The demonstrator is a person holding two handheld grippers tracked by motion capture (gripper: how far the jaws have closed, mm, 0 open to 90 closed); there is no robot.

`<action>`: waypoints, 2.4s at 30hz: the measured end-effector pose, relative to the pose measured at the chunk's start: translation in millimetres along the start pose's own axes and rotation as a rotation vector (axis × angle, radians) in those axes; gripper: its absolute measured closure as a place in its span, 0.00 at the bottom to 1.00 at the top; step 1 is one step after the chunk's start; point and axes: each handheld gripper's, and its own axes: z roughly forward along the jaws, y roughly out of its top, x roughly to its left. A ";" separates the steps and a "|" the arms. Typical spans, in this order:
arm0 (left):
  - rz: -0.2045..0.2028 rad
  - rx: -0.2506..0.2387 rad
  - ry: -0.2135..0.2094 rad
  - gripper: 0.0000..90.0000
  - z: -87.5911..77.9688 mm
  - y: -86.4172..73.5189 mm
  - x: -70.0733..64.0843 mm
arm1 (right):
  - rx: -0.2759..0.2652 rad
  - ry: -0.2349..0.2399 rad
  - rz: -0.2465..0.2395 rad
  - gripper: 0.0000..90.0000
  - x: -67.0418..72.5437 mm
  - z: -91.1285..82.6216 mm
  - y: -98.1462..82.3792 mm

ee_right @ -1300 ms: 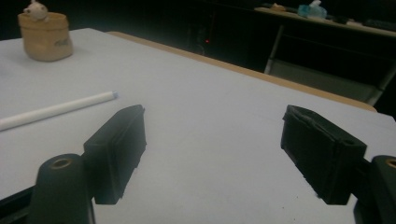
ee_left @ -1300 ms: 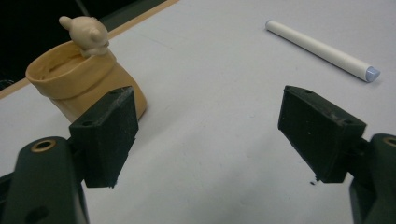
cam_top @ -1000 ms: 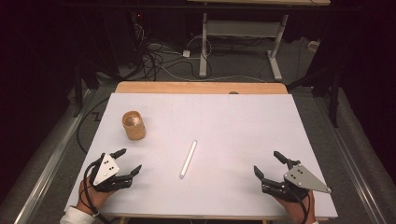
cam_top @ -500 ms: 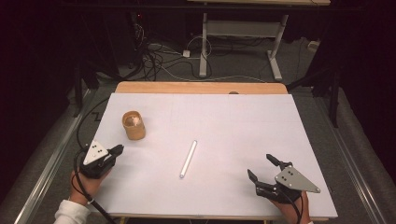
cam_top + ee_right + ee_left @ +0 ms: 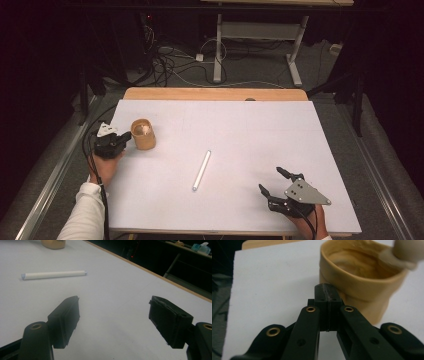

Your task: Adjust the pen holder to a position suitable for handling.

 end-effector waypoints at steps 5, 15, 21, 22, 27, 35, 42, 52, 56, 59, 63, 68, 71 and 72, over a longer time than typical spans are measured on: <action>-0.032 0.030 0.023 0.96 16.5 2.5 0.7 | -0.005 0.000 -0.004 0.29 -0.8 -0.9 0.1; 0.001 0.078 0.043 0.96 30.5 7.0 -11.6 | -0.024 -0.025 -0.008 0.29 -3.6 -2.3 0.2; -0.001 0.096 0.058 0.96 33.0 7.7 -12.6 | -0.018 -0.030 -0.007 0.29 -4.3 -1.1 -1.1; -0.001 0.114 0.089 0.96 34.1 7.9 -13.8 | -0.017 -0.030 -0.006 0.29 -4.3 -1.2 -1.3; -0.005 0.103 0.080 0.96 34.3 8.6 -10.8 | -0.021 -0.027 -0.009 0.29 -3.0 -2.8 -0.7; -0.013 0.089 0.074 0.96 38.4 11.8 -9.1 | -0.027 -0.024 -0.018 0.30 -2.9 -2.7 -0.6; 0.020 0.124 0.073 0.96 45.6 15.7 -15.1 | -0.019 -0.017 -0.029 0.30 -1.0 -0.3 -0.6; 0.063 0.150 0.055 0.96 51.4 18.8 -32.5 | -0.024 -0.033 -0.022 0.30 -2.6 -2.0 0.5; 0.066 0.152 0.031 0.96 54.5 20.6 -44.1 | -0.025 -0.042 -0.017 0.30 -3.9 -1.4 0.3; 0.104 0.158 0.022 0.96 59.3 22.8 -61.1 | -0.024 -0.044 -0.019 0.31 -3.8 -1.7 0.7; 0.141 0.175 0.039 0.96 65.0 25.1 -82.0 | -0.027 -0.045 -0.021 0.31 -3.9 -2.4 1.2; 0.151 0.180 0.038 0.96 69.4 27.7 -98.1 | -0.025 -0.049 -0.023 0.30 -4.5 -3.3 0.3; 0.167 0.179 0.029 0.96 71.9 28.9 -105.2 | -0.027 -0.049 -0.022 0.30 -4.8 -3.9 0.6; 0.172 0.181 0.026 0.96 72.5 29.4 -106.8 | -0.027 -0.050 -0.020 0.30 -4.7 -4.1 0.8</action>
